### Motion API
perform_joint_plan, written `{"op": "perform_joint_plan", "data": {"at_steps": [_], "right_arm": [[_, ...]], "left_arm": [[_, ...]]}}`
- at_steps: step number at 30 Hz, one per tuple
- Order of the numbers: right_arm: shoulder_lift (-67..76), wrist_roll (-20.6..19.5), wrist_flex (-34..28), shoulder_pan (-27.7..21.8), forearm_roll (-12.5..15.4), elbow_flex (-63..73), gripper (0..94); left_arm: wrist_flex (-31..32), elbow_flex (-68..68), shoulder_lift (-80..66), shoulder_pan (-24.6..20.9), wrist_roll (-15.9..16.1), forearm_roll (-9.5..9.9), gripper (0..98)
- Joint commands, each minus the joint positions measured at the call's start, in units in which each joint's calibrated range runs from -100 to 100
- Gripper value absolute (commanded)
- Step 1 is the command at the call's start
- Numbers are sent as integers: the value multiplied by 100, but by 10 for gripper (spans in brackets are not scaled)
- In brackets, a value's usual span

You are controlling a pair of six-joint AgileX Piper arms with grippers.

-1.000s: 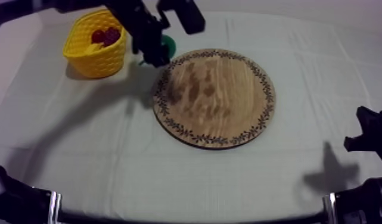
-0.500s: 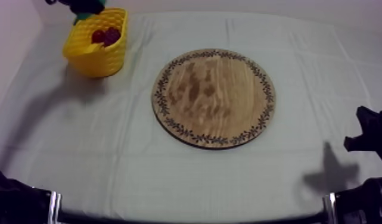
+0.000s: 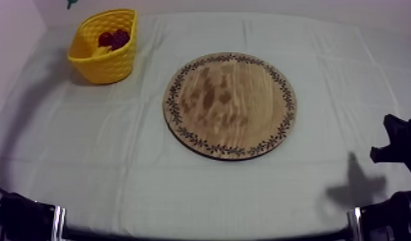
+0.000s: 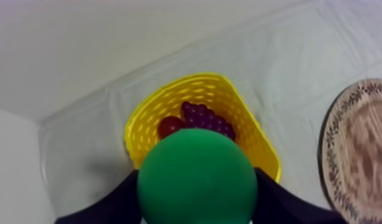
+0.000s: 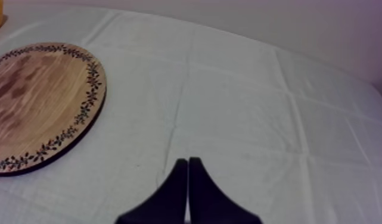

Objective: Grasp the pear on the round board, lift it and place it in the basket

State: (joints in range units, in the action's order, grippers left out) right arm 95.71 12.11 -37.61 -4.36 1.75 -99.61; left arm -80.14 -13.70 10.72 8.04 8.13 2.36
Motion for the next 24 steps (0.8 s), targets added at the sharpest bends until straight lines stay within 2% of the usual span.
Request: {"op": "perform_joint_plan", "data": {"at_steps": [1, 14, 24], "right_arm": [[5, -2, -5, 0, -2, -5, 3], [5, -1, -5, 0, -2, -5, 3], [5, -2, -5, 0, -2, -5, 3]], "left_arm": [[13, -50, 238, -20, -192, 13, 528], [625, 140, 1567, 31, -352, 38, 497], [1492, 0, 2548, 35, -527, 246, 465]]}}
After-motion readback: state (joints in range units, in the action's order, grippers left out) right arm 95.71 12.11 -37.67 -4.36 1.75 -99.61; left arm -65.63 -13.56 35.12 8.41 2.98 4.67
